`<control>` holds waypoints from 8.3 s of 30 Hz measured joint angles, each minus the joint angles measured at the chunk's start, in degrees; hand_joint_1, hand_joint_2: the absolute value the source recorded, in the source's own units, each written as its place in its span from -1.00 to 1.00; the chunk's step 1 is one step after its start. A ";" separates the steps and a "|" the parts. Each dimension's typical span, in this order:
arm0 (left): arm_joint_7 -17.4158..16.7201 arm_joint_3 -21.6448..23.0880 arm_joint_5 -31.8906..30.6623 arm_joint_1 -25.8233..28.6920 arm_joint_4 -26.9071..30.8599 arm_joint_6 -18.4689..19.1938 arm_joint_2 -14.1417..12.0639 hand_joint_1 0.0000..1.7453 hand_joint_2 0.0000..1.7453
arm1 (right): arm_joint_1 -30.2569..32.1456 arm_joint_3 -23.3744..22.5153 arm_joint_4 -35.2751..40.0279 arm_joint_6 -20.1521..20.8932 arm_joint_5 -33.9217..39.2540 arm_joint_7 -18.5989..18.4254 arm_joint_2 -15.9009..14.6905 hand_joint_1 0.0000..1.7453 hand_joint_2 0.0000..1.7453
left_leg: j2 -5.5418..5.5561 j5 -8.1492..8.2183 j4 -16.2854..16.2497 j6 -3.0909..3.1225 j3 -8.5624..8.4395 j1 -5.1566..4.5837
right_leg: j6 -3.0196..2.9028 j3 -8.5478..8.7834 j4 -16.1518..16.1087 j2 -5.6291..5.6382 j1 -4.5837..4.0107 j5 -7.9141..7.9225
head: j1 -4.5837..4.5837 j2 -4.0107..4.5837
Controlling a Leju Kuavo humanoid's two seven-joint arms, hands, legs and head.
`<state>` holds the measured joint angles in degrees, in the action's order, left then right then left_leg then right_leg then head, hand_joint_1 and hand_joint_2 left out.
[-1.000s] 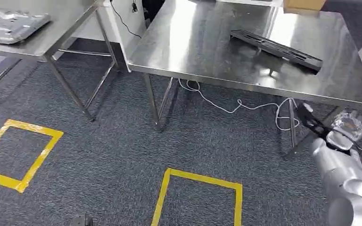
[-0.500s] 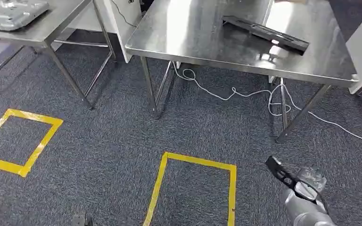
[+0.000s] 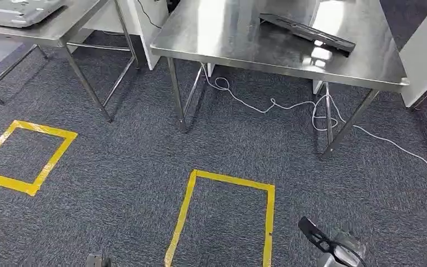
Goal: Take the parts from the cabinet and place them on the table.
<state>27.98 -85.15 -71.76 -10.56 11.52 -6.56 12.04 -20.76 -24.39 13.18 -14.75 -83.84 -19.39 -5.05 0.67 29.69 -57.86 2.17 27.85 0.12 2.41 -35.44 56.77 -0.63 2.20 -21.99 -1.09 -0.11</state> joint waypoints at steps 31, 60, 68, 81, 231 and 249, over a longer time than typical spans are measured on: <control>-1.75 1.90 -2.80 -0.79 0.00 -0.81 0.63 -1.00 -1.00 | 13.88 -14.53 -1.40 2.75 9.86 3.87 8.02 -1.00 1.00 | -0.28 -2.56 0.01 -2.60 2.74 1.35 | 0.37 4.76 -1.44 0.27 0.01 -3.62 | 0.09 0.00; -2.58 2.69 -3.91 -0.86 0.00 -1.16 0.90 -1.00 -1.00 | 15.16 -15.12 -1.55 3.76 5.88 0.98 9.44 -1.00 1.00 | -0.51 -7.97 0.81 0.22 7.02 -0.82 | -2.69 7.45 -1.89 0.43 -2.47 -6.60 | 0.57 0.00; -2.99 2.75 -4.09 -0.85 0.00 -1.16 0.90 -1.00 -1.00 | 15.17 -14.79 -1.55 5.05 4.54 0.44 9.97 -1.00 1.00 | -0.51 -7.96 0.83 0.19 7.16 -0.75 | -2.70 7.33 -1.89 0.42 -2.59 -6.61 | 0.59 0.00; -3.41 2.93 -4.59 -0.85 0.00 -1.33 0.90 -1.00 -1.00 | 15.18 -14.75 -1.55 4.59 5.38 1.97 10.42 -1.00 1.00 | -0.49 -7.92 0.68 0.23 7.28 -1.02 | -2.59 7.30 -1.91 0.40 -2.30 -6.55 | 0.59 0.00; -5.51 5.03 -5.62 -0.32 0.00 -1.14 1.49 -1.00 -1.00 | 15.65 -19.04 -1.66 5.68 3.26 -0.59 11.28 -1.00 1.00 | -5.42 -2.72 -0.29 -2.75 3.72 1.05 | -2.07 4.15 -1.19 -0.58 -0.43 -3.52 | 0.94 0.00; -8.11 5.75 -8.66 -0.69 -0.02 -0.96 2.03 -1.00 -1.00 | 15.61 -21.11 -1.66 5.22 4.83 -0.76 11.28 -1.00 1.00 | -0.64 -4.64 2.00 0.81 3.30 0.60 | -2.45 -3.18 10.10 1.65 -1.80 -7.74 | 1.20 0.00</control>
<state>19.87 -79.41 -80.41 -11.25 11.50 -7.52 14.08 -5.15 -45.51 11.52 -9.53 -79.01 -20.15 6.23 0.03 25.04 -55.86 2.99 31.15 0.72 -0.03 -38.61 66.87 1.02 0.40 -29.73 0.11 -0.11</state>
